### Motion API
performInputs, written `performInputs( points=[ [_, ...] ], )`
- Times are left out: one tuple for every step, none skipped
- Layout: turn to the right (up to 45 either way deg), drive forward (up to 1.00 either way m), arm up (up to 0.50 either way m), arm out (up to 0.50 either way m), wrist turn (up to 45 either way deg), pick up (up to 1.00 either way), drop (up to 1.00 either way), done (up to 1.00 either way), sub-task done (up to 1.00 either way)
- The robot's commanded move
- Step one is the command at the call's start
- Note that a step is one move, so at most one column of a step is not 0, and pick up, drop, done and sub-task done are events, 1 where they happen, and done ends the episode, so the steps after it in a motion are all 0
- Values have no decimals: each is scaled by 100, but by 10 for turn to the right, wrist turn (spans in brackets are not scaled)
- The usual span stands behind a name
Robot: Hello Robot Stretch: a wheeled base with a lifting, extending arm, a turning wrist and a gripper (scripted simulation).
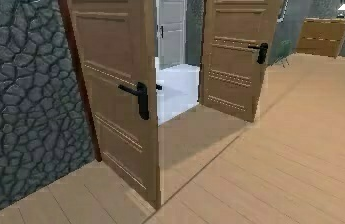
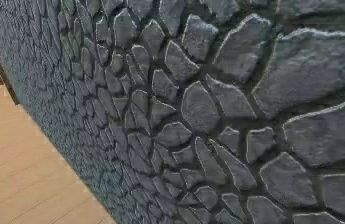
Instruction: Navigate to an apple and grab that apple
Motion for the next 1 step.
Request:
performInputs(
  points=[
    [420, 0, 0, 0, 0, 0, 0, 0, 0]
  ],
)
